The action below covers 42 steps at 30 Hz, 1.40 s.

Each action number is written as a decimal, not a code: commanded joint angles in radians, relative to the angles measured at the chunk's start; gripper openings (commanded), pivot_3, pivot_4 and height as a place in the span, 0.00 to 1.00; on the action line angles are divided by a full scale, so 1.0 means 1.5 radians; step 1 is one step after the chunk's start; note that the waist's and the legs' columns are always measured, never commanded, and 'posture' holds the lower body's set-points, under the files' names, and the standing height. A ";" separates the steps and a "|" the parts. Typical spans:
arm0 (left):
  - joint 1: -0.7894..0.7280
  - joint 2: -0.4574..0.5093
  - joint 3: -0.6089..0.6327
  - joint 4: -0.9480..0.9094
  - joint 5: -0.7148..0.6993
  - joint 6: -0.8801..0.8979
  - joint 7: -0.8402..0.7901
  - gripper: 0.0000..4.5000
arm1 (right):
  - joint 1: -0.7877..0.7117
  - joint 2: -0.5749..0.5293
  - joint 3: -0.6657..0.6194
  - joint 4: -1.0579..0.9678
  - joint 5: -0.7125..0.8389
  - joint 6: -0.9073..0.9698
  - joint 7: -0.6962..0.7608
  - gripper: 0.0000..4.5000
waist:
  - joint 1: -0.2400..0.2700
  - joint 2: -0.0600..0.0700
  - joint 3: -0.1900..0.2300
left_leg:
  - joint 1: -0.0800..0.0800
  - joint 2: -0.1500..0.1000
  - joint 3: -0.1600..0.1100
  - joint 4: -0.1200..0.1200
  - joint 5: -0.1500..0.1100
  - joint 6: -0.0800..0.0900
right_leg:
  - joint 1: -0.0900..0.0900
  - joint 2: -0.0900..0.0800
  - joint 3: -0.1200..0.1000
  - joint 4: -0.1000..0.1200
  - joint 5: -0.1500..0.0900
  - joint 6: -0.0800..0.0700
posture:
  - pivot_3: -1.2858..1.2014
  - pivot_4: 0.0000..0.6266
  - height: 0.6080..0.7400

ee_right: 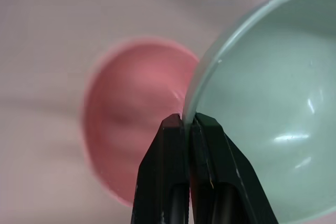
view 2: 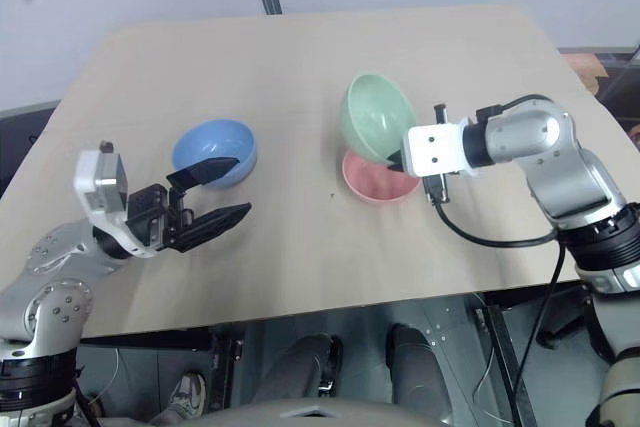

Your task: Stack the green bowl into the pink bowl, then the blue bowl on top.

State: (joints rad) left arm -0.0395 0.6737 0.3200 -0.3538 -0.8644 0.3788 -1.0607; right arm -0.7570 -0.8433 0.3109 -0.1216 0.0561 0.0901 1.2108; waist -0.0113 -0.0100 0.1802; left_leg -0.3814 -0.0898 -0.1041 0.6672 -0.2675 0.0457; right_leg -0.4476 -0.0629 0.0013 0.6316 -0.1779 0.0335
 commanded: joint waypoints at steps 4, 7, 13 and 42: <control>-0.022 0.001 0.017 0.016 0.031 -0.011 0.038 1.00 | 0.024 -0.006 -0.024 -0.058 -0.015 0.072 -0.008 0.49 | 0.003 0.000 0.000 | 0.000 0.000 0.000 0.001 0.000 -0.001 | 0.000 0.000 -0.001 0.000 0.001 0.000 | 0.52 0.24 1.00; -0.036 0.016 0.010 0.007 0.053 0.022 0.092 1.00 | 0.053 0.000 -0.090 -0.117 0.036 0.145 -0.044 0.56 | 0.005 0.000 0.000 | -0.001 0.000 0.000 0.001 0.000 -0.001 | -0.001 0.000 0.000 0.000 0.001 0.000 | 0.52 0.24 1.00; -0.053 0.053 -0.029 -0.039 0.278 -0.003 0.260 1.00 | 0.136 0.094 -0.225 -0.256 0.168 0.285 -0.178 0.56 | 0.010 0.000 0.000 | -0.001 0.001 -0.001 0.000 0.000 -0.001 | 0.000 0.000 -0.001 -0.002 0.001 0.000 | 0.52 0.24 1.00; -0.258 0.102 -0.250 -0.011 0.427 0.113 0.161 0.01 | 0.250 0.197 -0.177 -0.364 0.105 0.333 -0.464 0.59 | 0.017 -0.001 0.000 | -0.001 0.001 -0.001 0.000 0.000 -0.001 | -0.001 0.001 -0.003 -0.001 0.001 0.000 | 0.52 0.24 1.00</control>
State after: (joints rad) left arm -0.3859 0.8288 -0.0993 -0.3154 -0.1835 0.6128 -0.7746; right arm -0.3830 -0.5424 0.0767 -0.6325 0.2309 0.5909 0.5409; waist 0.0139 -0.0112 0.1798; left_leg -0.3843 -0.0889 -0.1061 0.6683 -0.2671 0.0439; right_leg -0.4485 -0.0624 -0.0027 0.6303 -0.1760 0.0341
